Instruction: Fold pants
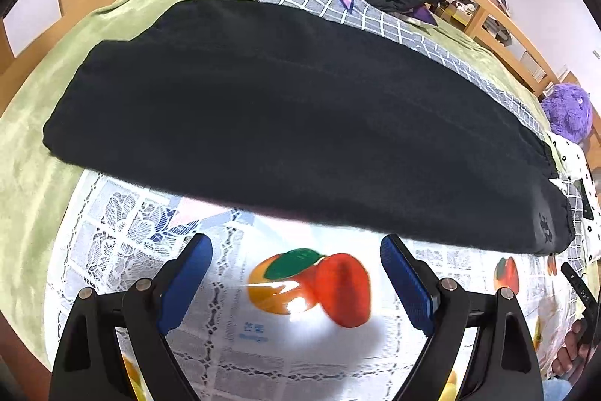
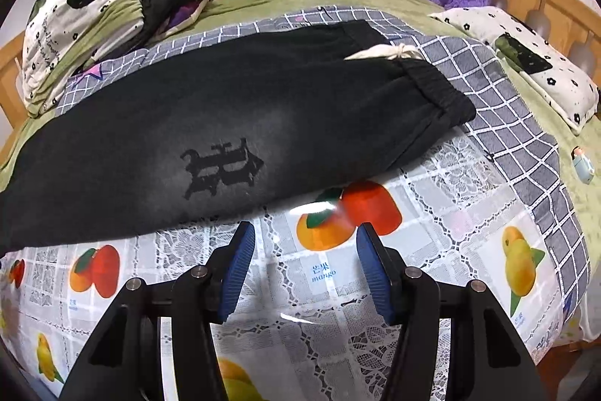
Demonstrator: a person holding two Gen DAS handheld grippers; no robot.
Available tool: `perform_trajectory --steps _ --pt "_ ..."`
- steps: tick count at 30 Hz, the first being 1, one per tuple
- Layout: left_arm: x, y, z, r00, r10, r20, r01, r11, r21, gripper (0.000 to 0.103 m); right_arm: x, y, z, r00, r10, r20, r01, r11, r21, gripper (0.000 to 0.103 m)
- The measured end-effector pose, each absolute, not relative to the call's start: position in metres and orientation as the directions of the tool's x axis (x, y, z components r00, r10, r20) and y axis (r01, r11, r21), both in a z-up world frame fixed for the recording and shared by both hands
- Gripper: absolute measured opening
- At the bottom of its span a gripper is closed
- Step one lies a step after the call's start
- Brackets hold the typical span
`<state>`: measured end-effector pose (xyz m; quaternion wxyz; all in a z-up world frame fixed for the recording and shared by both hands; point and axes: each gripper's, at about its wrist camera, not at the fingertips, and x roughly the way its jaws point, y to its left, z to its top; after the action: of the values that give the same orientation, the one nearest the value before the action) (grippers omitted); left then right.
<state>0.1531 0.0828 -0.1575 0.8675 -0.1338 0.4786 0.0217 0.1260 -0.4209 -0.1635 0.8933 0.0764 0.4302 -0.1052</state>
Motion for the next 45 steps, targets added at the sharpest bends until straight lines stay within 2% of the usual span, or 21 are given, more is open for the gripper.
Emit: perform_trajectory --steps 8,15,20,22,25,32,33,35,36,37,41,45 --pt "0.153 0.080 -0.154 0.544 -0.093 -0.834 -0.171 0.960 -0.219 0.090 0.128 -0.423 -0.161 0.610 -0.101 -0.786 0.251 0.965 0.071 0.057" --pt "0.146 0.101 -0.166 0.559 -0.121 -0.820 -0.214 0.935 -0.283 0.090 0.128 -0.446 -0.171 0.603 -0.094 -0.792 0.283 0.954 0.102 0.057" --pt "0.140 0.126 -0.179 0.601 -0.146 -0.786 -0.263 0.893 -0.367 0.088 0.134 -0.473 -0.184 0.600 -0.009 -0.800 0.315 0.922 0.225 0.057" --pt "0.139 0.136 -0.185 0.619 -0.167 -0.767 -0.277 0.867 -0.413 0.083 0.138 -0.480 -0.189 0.602 0.031 -0.798 0.315 0.909 0.273 0.057" --pt "0.141 0.150 -0.190 0.657 -0.191 -0.729 -0.286 0.832 -0.475 0.080 0.146 -0.491 -0.201 0.615 0.133 -0.777 0.308 0.867 0.392 0.057" --pt "0.165 0.175 -0.201 0.691 -0.214 -0.690 -0.337 0.750 -0.570 0.071 0.177 -0.508 -0.209 0.664 0.200 -0.720 0.315 0.799 0.513 0.056" --pt "0.169 0.176 -0.201 0.689 -0.205 -0.695 -0.351 0.745 -0.567 0.066 0.184 -0.510 -0.210 0.669 0.201 -0.715 0.319 0.791 0.521 0.055" --pt "0.176 0.178 -0.201 0.676 -0.172 -0.717 -0.395 0.737 -0.549 0.046 0.193 -0.512 -0.211 0.664 0.180 -0.725 0.341 0.790 0.509 0.023" --pt "0.178 0.181 -0.200 0.665 -0.152 -0.732 -0.419 0.735 -0.533 0.019 0.198 -0.513 -0.211 0.653 0.163 -0.739 0.364 0.789 0.495 0.021" --pt "0.179 0.184 -0.198 0.655 -0.136 -0.743 -0.432 0.740 -0.516 0.006 0.200 -0.513 -0.209 0.658 0.157 -0.737 0.371 0.784 0.498 0.018" --pt "0.181 0.188 -0.169 0.695 -0.144 -0.704 -0.368 0.771 -0.521 0.008 0.200 -0.498 -0.173 0.709 0.099 -0.698 0.316 0.841 0.440 0.015" --pt "0.198 0.186 -0.118 0.762 -0.143 -0.631 -0.271 0.815 -0.512 0.008 0.213 -0.496 -0.128 0.755 0.135 -0.642 0.230 0.862 0.452 0.015"
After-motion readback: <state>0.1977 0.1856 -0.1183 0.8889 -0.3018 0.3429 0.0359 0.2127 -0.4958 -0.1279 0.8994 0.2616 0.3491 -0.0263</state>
